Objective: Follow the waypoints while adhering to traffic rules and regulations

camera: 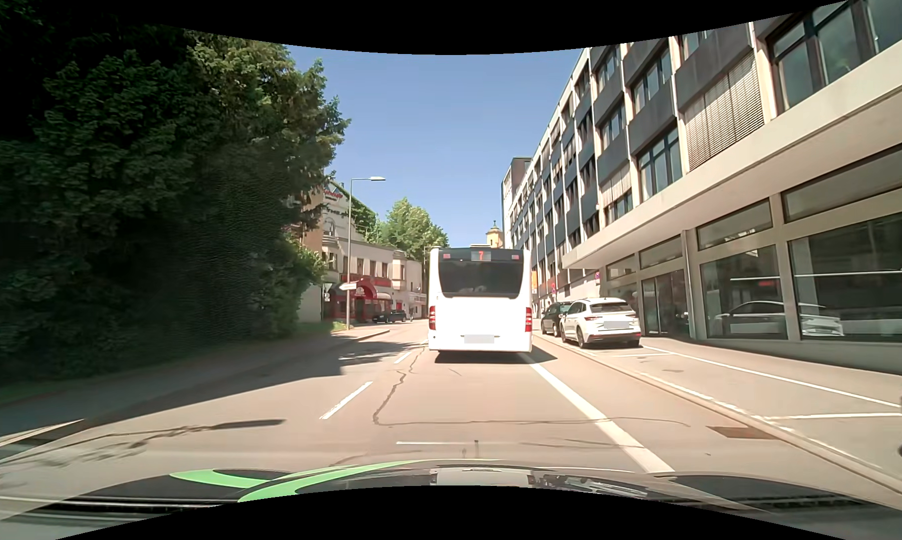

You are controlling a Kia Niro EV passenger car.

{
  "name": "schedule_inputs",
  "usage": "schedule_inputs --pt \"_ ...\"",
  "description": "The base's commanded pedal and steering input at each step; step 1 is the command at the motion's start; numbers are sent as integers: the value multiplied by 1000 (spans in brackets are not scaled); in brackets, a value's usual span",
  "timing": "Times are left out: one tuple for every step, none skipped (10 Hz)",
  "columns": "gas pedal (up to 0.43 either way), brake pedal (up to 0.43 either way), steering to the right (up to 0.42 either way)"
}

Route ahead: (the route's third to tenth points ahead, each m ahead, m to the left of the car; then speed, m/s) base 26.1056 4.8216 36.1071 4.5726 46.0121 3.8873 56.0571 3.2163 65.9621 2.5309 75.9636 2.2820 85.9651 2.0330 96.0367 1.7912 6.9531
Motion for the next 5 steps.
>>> schedule_inputs --pt "169 0 1" --pt "169 0 1" --pt "169 0 2" --pt "169 0 2" --pt "157 0 2"
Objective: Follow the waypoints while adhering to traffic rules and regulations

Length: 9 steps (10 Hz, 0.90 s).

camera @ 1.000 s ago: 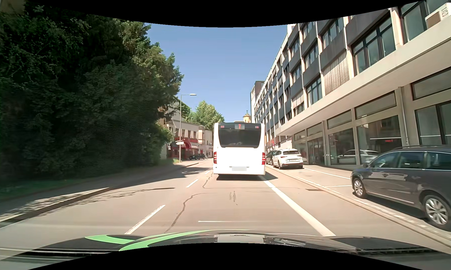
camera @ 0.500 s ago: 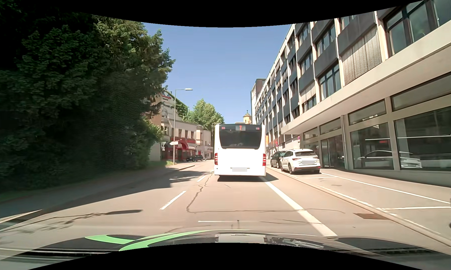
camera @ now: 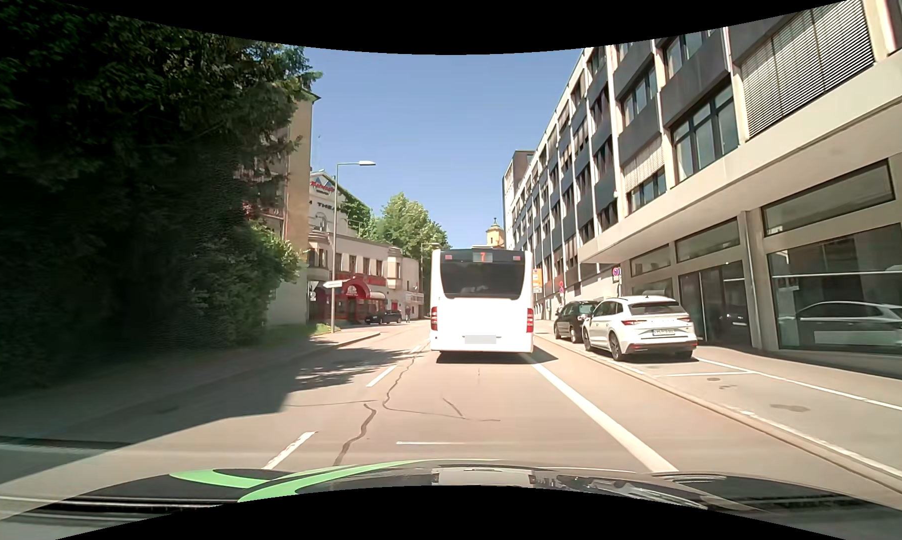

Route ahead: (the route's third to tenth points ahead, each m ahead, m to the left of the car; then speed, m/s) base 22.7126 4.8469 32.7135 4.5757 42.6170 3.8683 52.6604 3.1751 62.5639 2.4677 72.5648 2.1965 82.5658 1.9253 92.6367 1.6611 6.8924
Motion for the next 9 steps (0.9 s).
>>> schedule_inputs --pt "157 0 2" --pt "150 0 2" --pt "150 0 3" --pt "150 0 4" --pt "150 0 4" --pt "150 0 5" --pt "150 0 6" --pt "150 0 7" --pt "150 0 7"
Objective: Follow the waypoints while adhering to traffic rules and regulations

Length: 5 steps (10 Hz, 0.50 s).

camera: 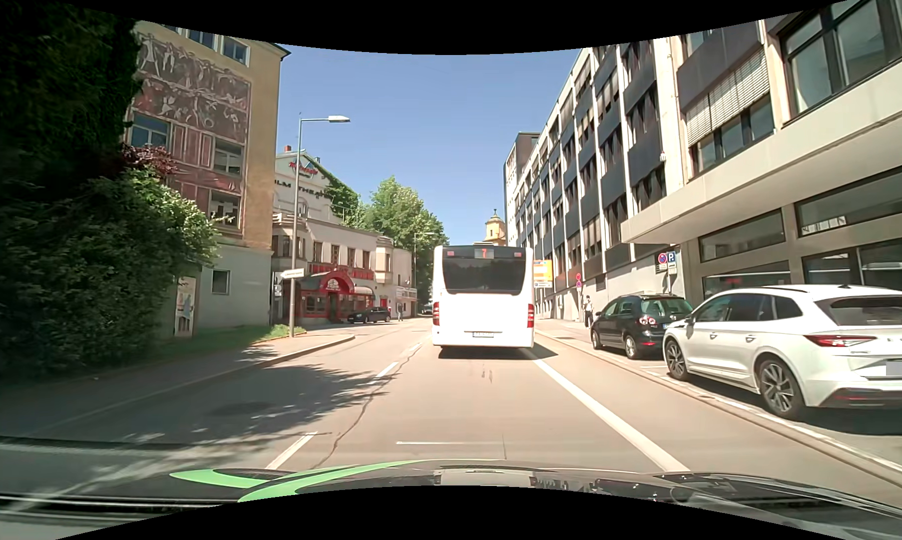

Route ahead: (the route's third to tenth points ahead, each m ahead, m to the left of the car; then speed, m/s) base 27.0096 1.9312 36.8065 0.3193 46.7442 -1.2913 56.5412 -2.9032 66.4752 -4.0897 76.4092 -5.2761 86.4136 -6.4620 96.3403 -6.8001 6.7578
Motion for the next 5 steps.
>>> schedule_inputs --pt "150 0 8" --pt "150 0 9" --pt "150 0 11" --pt "150 0 11" --pt "150 0 11"
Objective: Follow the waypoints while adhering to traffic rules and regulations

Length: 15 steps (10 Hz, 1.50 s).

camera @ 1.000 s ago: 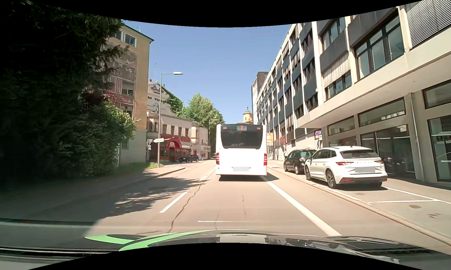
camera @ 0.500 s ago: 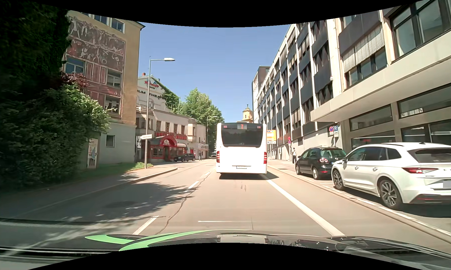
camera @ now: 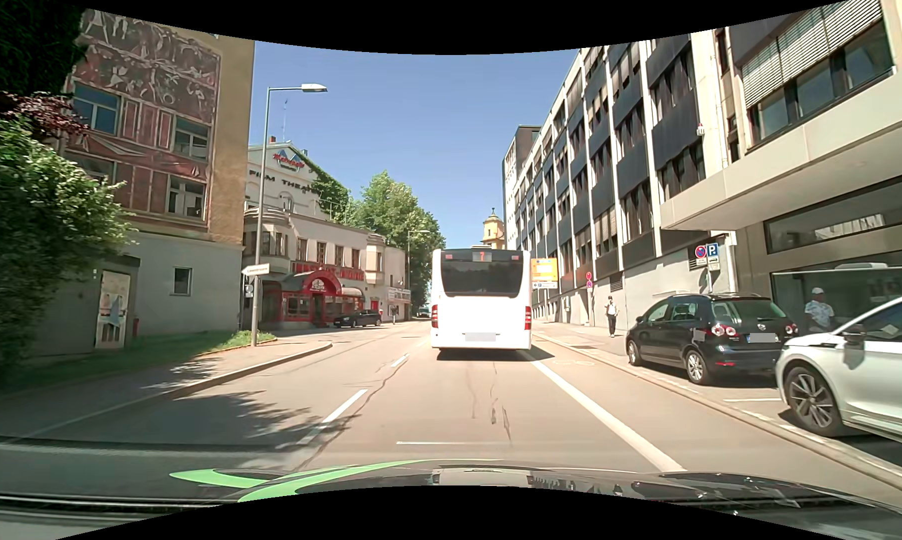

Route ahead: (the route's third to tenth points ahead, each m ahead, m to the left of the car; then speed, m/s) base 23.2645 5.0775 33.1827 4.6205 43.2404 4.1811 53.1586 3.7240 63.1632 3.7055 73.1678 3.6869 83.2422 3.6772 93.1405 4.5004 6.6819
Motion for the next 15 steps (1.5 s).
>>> schedule_inputs --pt "150 0 11" --pt "150 0 12" --pt "150 0 12" --pt "150 0 12" --pt "150 0 12" --pt "150 0 12" --pt "150 0 11" --pt "150 0 11" --pt "150 0 9" --pt "157 0 0" --pt "157 0 -2" --pt "157 0 1" --pt "157 0 1" --pt "169 0 1" --pt "169 0 1"
